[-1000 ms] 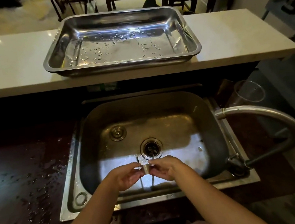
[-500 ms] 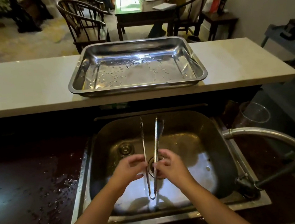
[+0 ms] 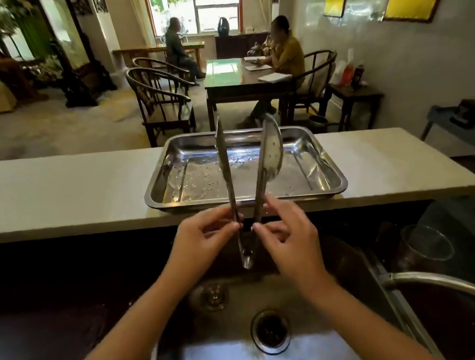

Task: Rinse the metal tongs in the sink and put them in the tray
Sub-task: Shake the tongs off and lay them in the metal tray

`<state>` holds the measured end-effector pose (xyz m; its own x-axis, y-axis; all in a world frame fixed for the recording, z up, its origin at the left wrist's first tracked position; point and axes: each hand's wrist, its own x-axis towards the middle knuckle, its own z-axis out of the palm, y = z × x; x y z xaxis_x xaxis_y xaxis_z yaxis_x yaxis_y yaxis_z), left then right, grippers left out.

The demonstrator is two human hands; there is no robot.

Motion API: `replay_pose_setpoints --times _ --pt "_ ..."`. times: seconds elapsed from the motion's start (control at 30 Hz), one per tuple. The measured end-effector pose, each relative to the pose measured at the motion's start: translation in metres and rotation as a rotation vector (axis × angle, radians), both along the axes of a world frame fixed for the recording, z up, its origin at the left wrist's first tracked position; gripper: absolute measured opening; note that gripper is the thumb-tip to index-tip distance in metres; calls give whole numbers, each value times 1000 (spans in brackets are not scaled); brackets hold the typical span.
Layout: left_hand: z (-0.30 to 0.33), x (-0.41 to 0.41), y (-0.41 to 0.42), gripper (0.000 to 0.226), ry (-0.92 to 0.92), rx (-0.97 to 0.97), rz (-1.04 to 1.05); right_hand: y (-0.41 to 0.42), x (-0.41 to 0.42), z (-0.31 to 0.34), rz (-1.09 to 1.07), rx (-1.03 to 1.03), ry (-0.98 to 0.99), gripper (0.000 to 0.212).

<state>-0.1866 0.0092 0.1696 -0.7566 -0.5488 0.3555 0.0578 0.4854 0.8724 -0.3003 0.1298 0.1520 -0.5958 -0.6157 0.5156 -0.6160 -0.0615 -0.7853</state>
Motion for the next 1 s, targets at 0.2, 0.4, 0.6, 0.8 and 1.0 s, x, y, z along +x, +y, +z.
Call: replay_pose_setpoints --times 0.2,0.4,0.6,0.8,1.0 --pt "113 -55 -53 40 38 30 16 -58 -59 120 1 53 64 52" --pt "141 -109 -94 33 -138 216 64 -108 -107 150 9 217 -195 42" --pt "90 -135 -114 28 -281 340 89 -127 -128 104 48 373 -369 36" --pt "48 -152 -125 16 -383 427 124 -146 -144 61 7 521 -450 37" --pt "22 -162 -131 4 -460 419 200 -158 -149 35 -36 644 -444 28"
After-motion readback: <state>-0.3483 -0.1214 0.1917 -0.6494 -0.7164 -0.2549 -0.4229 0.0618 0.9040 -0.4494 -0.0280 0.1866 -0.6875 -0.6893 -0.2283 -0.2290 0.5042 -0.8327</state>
